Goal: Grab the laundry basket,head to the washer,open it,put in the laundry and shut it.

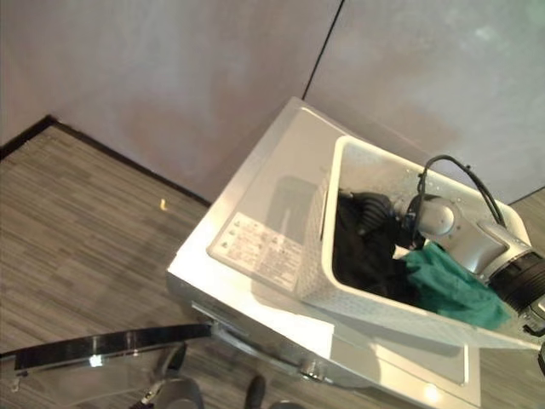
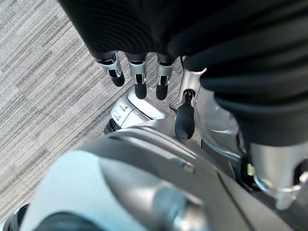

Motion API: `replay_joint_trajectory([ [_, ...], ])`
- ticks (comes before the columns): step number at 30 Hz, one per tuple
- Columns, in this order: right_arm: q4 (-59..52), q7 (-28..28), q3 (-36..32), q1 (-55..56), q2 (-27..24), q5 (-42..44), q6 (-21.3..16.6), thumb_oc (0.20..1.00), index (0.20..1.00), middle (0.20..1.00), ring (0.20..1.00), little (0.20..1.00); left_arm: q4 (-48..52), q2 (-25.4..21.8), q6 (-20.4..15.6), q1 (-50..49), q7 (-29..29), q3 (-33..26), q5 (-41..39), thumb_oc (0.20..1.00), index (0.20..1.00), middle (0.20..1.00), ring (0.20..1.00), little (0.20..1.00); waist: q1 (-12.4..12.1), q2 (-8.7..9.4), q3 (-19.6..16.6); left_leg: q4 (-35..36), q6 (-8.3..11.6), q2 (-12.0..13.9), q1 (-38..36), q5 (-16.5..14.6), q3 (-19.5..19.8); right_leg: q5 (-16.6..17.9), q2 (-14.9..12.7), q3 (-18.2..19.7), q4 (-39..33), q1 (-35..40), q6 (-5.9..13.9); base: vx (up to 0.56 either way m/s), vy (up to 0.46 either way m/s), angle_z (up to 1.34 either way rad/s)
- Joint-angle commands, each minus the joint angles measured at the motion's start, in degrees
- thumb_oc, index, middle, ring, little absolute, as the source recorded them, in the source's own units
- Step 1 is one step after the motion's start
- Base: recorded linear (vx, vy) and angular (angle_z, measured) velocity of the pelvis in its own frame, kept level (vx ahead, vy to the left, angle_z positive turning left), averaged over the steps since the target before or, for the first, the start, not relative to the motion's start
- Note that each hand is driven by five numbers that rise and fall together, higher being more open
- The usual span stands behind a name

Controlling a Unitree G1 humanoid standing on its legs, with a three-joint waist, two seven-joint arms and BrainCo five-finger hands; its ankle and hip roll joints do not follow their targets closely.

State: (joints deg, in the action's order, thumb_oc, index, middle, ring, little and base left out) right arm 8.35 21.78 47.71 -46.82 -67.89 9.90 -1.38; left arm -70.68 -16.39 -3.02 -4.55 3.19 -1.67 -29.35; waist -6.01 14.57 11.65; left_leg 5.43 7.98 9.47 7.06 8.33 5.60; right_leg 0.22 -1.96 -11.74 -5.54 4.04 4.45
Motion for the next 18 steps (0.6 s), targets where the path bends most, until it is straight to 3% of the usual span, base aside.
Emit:
replay_joint_trajectory([
  [1,-0.73,1.96,2.47,1.36,-0.53,-1.09,0.73,0.200,0.200,0.200,0.200,0.200,-2.53,0.83,0.43,2.77,0.83,0.87,-1.03,1.000,1.000,1.000,1.000,1.000,-3.65,-1.41,0.43,-2.33,-1.46,2.65,-5.73,-7.99,-0.82,-1.54,-4.43,-2.32,4.02,-4.07,3.01,0.00,0.000,0.00],
  [9,0.34,-5.88,-14.71,11.45,1.52,2.17,0.02,0.200,0.200,0.200,0.200,0.200,-1.52,1.49,0.06,1.59,-0.75,-0.08,-2.27,1.000,1.000,1.000,1.000,1.000,-1.50,-4.13,-1.41,-3.15,-1.38,3.10,-6.22,-8.12,-1.27,-1.47,-3.68,-0.16,2.72,-3.70,2.55,0.00,-0.006,0.00],
  [18,3.98,-19.67,-31.76,9.82,3.67,13.66,-5.57,0.200,0.200,0.200,0.200,0.200,-2.38,2.02,-0.53,0.78,-1.77,0.47,-3.14,1.000,1.000,1.000,1.000,1.000,-0.36,-6.39,-3.83,-4.06,-0.41,5.02,-5.99,-6.86,-0.78,-2.89,-1.19,1.64,1.68,-2.54,0.92,-0.03,-0.086,-0.01],
])
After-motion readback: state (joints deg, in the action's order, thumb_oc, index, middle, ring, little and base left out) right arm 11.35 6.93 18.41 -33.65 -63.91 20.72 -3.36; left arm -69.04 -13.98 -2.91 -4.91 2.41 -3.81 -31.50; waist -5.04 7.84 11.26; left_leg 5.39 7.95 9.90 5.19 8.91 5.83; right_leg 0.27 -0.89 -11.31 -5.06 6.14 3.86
